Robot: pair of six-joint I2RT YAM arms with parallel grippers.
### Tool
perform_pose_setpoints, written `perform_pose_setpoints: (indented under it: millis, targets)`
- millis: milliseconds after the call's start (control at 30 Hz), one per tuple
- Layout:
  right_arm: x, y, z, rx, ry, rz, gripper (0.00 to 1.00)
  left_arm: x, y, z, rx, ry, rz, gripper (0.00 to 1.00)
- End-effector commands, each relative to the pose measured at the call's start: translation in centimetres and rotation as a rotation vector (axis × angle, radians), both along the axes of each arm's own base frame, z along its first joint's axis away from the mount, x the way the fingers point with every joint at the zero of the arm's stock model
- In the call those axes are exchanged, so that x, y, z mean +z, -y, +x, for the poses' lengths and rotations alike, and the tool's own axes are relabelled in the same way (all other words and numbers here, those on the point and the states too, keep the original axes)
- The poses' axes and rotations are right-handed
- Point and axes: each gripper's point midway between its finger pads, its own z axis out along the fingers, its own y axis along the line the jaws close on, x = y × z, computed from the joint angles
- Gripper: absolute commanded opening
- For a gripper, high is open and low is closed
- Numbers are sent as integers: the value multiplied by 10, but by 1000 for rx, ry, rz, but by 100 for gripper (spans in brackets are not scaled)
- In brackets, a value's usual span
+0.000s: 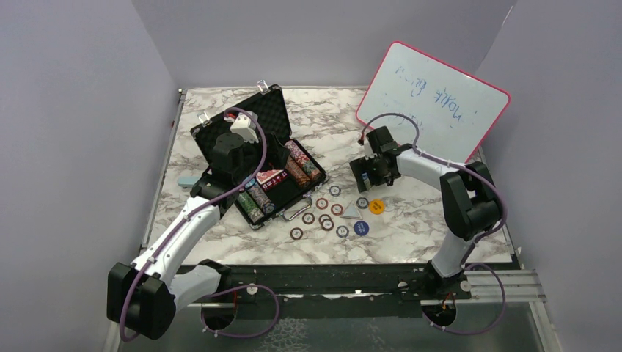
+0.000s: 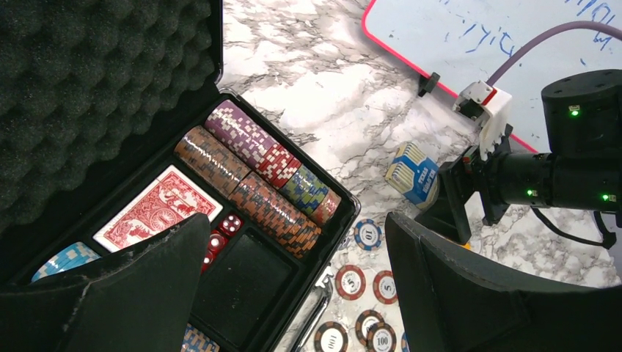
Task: Pack up texas hold em set
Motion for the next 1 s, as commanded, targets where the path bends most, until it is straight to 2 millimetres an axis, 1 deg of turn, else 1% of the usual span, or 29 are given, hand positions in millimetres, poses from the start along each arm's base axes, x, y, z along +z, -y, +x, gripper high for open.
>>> perform_pose_setpoints:
  millis: [0,133,300,333,433,500,600,700,733,833,967]
  targets:
    - [-7,-6,2,56,6,-15,100,14,8,2,-30,34,-32,92]
    - [-16,-11,1,113,-1,-46,93,16,8,3,-27,32,-33,92]
    - [-24,-17,7,140,-25,-62,80,17,10,4,-29,26,-41,92]
    - [-23,-20,8,145,-24,-49,76,17,10,4,-28,25,-41,92]
    - [-16,-27,12,156,3,-15,61,17,8,5,-13,21,-42,92]
    - [-7,-31,16,156,29,5,56,16,6,5,0,15,-47,92]
    - [18,-41,22,162,98,65,51,13,5,5,17,-1,-64,92]
    - [56,-61,23,207,193,180,50,13,7,5,27,-27,-97,92]
    - [71,-69,21,231,231,226,50,14,9,5,26,-36,-110,92]
    - [110,-95,11,322,334,340,50,19,18,2,-1,-72,-172,92]
    - [151,-124,-9,468,435,448,50,29,41,-8,-101,-178,-281,92]
